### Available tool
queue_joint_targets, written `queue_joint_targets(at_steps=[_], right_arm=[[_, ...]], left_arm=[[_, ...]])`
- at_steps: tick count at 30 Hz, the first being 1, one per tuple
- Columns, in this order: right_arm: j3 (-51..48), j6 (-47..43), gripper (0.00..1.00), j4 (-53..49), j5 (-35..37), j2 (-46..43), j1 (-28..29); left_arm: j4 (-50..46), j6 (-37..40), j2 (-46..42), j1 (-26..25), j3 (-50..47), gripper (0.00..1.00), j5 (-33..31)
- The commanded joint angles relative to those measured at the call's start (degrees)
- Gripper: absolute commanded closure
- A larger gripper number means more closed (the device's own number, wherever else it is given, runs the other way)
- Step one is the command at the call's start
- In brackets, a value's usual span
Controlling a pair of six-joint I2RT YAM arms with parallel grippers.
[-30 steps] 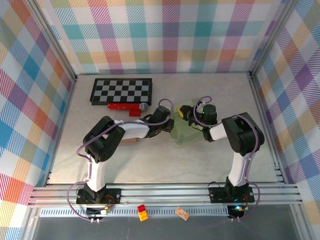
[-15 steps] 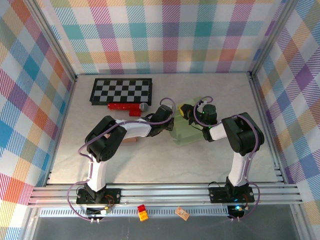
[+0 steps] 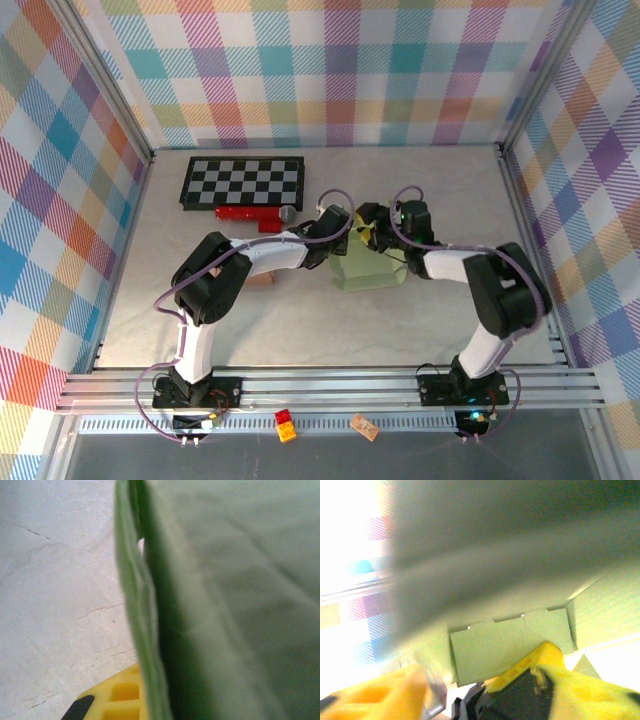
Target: Fold the paper box
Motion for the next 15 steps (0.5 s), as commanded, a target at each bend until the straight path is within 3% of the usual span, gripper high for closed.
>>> queue_joint_targets(at_steps=[1, 9, 15], right_arm=[[9.0, -11.8, 0.31, -27.3, 0.2, -8.0, -2.3], [26.9, -23.3, 0.31, -60.0, 0.2, -10.7, -7.5], [28.9, -22.3, 0.37, -61.1, -2.4, -9.3, -10.7]], left_arm=[[-9.3, -3.8, -4.1, 1.7, 2.8, 1.0, 2.2], [-23.7, -7.0, -7.4, 7.4, 7.5, 1.0, 14.7], [-30.4, -4.8, -8.5, 9.2, 11.5, 1.0, 21.0]])
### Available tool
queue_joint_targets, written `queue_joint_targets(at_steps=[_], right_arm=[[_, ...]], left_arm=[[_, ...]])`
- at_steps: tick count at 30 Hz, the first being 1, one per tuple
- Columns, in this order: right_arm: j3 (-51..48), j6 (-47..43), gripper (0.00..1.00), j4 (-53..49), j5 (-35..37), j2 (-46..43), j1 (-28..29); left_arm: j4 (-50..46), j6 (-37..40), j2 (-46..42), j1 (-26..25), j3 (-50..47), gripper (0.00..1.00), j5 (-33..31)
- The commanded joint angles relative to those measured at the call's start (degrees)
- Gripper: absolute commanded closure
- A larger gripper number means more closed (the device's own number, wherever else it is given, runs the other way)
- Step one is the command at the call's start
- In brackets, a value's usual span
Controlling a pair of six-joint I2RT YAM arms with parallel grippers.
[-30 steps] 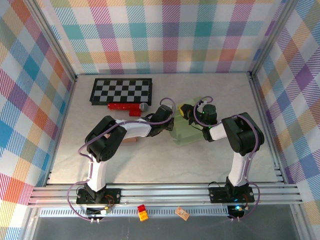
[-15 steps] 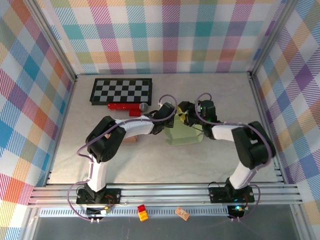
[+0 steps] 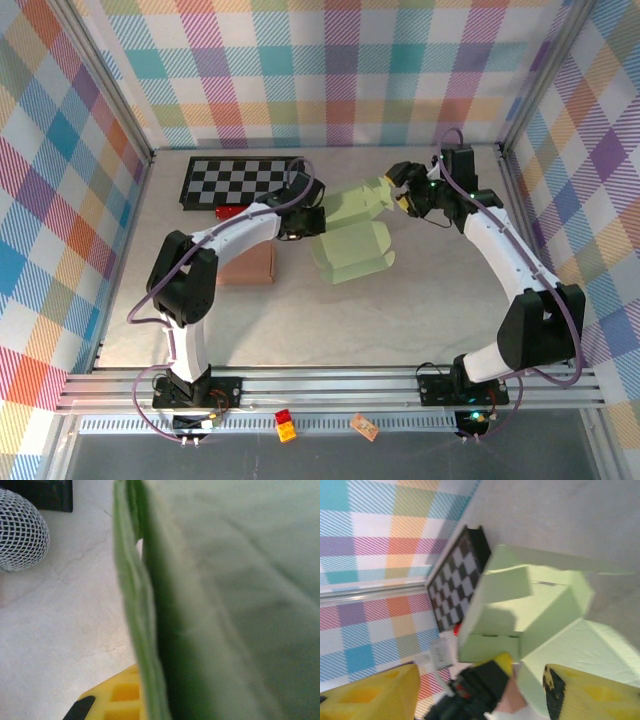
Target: Fold the paper box
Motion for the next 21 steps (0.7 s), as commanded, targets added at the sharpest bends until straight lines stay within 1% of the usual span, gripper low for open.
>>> queue_joint_targets(at_steps=[1, 3, 5, 7, 9, 10, 12, 13, 14, 15, 17, 19, 21], right_arm=[[2.0, -2.2, 0.4, -7.0, -2.0, 2.3, -1.2], [4.6, -3.3, 0.43, -7.8, -2.9, 3.4, -1.3], [7.6, -5.4, 0.43, -10.8, -1.7, 4.7, -1.3], [10.1, -10.6, 0.44, -14.5, 0.7, 5.2, -2.2], [9.7, -15.6, 0.48, -13.7, 0.1, 4.6, -4.0], [8.3, -18.1, 0.52, -10.8, -2.2, 3.8, -5.5], [5.3, -23.4, 0.57, -4.0, -9.5, 2.7, -8.2], [4.8, -26.7, 0.61, -1.9, -13.0, 2.8, -9.3], [4.8, -30.0, 0.63, -1.3, -15.3, 3.3, -9.9], [5.1, -32.4, 0.64, -1.4, -16.4, 3.9, -10.0], [4.7, -33.4, 0.67, 0.8, -19.4, 5.6, -10.7], [4.4, -31.9, 0.67, 5.3, -24.3, 7.5, -11.5], [5.3, -31.5, 0.66, 7.8, -26.5, 9.0, -11.8]], left_arm=[[-8.4, 1.2, -2.4, -0.1, 3.3, 1.0, 5.6], [-9.8, 1.3, -2.8, 0.1, 3.8, 1.0, 6.3], [-10.1, 1.5, -3.2, 0.3, 3.9, 1.0, 7.4], [-10.8, 2.2, -3.5, 0.5, 4.3, 1.0, 8.5], [-11.3, 3.4, -3.5, 0.9, 5.0, 1.0, 10.7], [-11.1, 4.1, -3.4, 1.3, 5.3, 1.0, 12.3], [-10.3, 5.5, -3.0, 2.1, 6.0, 1.0, 16.9], [-9.4, 6.3, -2.5, 2.8, 6.4, 1.0, 20.5], [-9.0, 6.8, -1.9, 3.3, 7.0, 1.0, 22.9], [-9.3, 7.3, -1.3, 3.6, 7.8, 1.0, 23.7], [-9.9, 9.3, 0.5, 4.3, 9.9, 1.0, 25.8], [-10.7, 10.4, 2.6, 5.5, 11.8, 1.0, 27.8], [-10.0, 10.8, 4.2, 7.2, 12.8, 1.0, 29.9]])
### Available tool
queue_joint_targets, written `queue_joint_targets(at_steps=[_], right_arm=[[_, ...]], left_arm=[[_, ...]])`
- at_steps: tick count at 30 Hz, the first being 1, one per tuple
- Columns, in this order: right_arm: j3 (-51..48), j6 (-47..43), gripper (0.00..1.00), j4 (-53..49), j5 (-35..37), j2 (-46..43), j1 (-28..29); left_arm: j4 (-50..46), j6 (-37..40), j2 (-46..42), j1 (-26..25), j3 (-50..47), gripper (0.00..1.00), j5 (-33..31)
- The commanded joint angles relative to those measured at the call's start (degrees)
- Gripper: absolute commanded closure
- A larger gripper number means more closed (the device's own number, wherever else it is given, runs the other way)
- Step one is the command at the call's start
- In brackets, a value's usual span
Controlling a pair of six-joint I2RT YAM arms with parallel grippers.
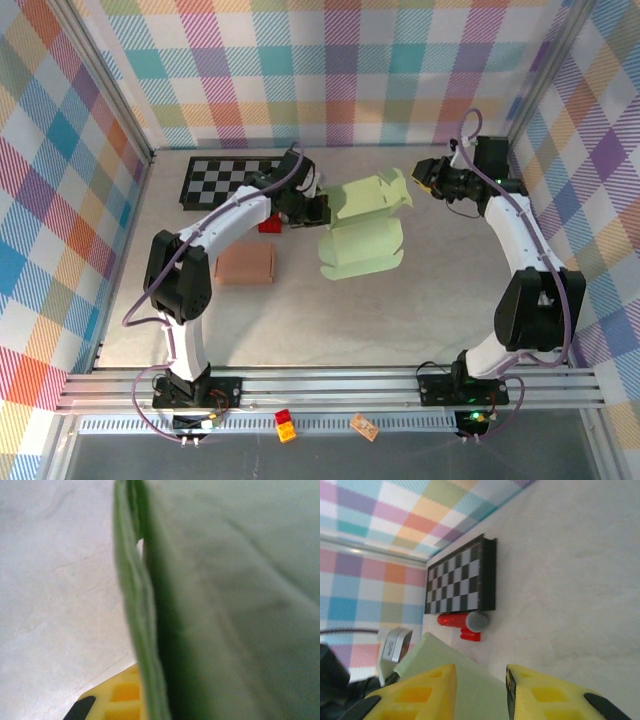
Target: Fold the paper box
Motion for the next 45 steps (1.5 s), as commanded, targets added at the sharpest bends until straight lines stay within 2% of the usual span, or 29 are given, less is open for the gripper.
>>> queue_joint_targets(at_steps=[1, 5, 10, 18, 33, 38, 45], right_arm=[[0.7, -3.8, 0.65, 6.7, -9.0, 3.1, -0.2], [3.9, -4.3, 0.62, 7.1, -13.6, 7.0, -0.4], [4.5, -2.7, 0.62, 10.1, -19.1, 9.4, -0.5], [8.7, -8.8, 0.6, 3.5, -18.0, 11.5, -0.7], [6.8, -3.0, 0.6, 11.0, -25.2, 11.8, -0.4], [8.1, -6.3, 0.61, 6.3, -24.8, 12.0, 0.4], [7.3, -7.1, 0.61, 6.0, -25.2, 12.8, 1.1]], left_arm=[[-0.9, 3.0, 3.2, 2.9, 2.3, 1.0, 6.5], [-0.2, 3.3, 5.7, 5.4, 4.7, 1.0, 10.7], [-0.8, 3.7, 6.9, 6.2, 6.4, 1.0, 14.6], [-3.7, 5.8, 8.2, 6.4, 7.4, 1.0, 20.0], [-5.5, 6.5, 9.4, 6.7, 8.6, 1.0, 21.9], [-5.5, 6.7, 9.3, 6.7, 8.6, 1.0, 21.5], [-5.6, 6.8, 8.9, 6.6, 8.7, 1.0, 21.9]])
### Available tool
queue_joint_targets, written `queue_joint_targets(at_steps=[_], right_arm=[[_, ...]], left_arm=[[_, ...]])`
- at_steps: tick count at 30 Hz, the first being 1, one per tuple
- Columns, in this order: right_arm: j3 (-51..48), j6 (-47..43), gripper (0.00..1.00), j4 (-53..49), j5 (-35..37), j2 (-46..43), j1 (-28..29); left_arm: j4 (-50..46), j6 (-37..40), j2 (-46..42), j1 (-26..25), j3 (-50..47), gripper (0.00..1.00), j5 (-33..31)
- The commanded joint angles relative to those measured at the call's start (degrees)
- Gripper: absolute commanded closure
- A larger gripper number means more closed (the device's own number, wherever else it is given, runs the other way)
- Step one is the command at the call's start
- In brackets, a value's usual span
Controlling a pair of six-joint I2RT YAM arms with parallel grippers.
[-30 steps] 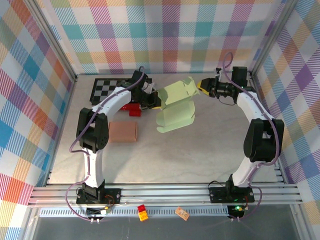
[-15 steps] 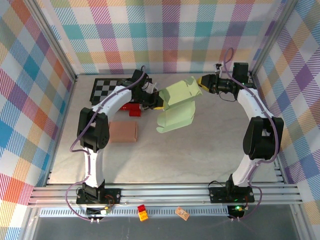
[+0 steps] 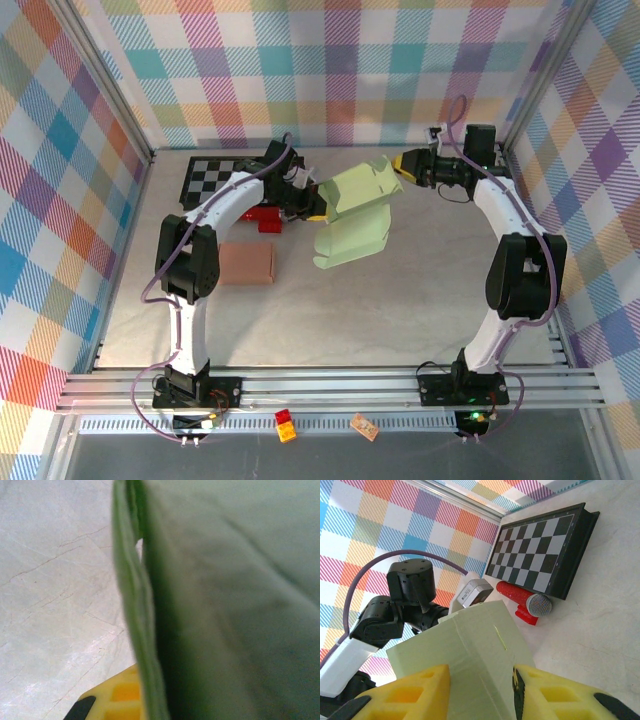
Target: Fold the paper box
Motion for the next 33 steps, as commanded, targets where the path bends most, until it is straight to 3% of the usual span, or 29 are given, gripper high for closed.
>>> queue_joint_targets(at_steps=[1, 16, 33], right_arm=[[-0.6, -1.9, 0.62, -0.3, -2.5, 0.9, 1.1], [-0.8, -4.5, 0.64, -4.2, 0.0, -0.9, 4.0], [1.8, -16.2, 0.67, -18.9, 19.7, -4.6, 9.1]], left_arm=[[-1.1, 0.8, 0.0, 0.1, 1.6, 1.0, 1.7], [-0.4, 0.1, -0.5, 0.0, 1.1, 1.0, 0.9], [-1.5, -1.6, -1.7, -0.9, 1.2, 1.0, -3.9]])
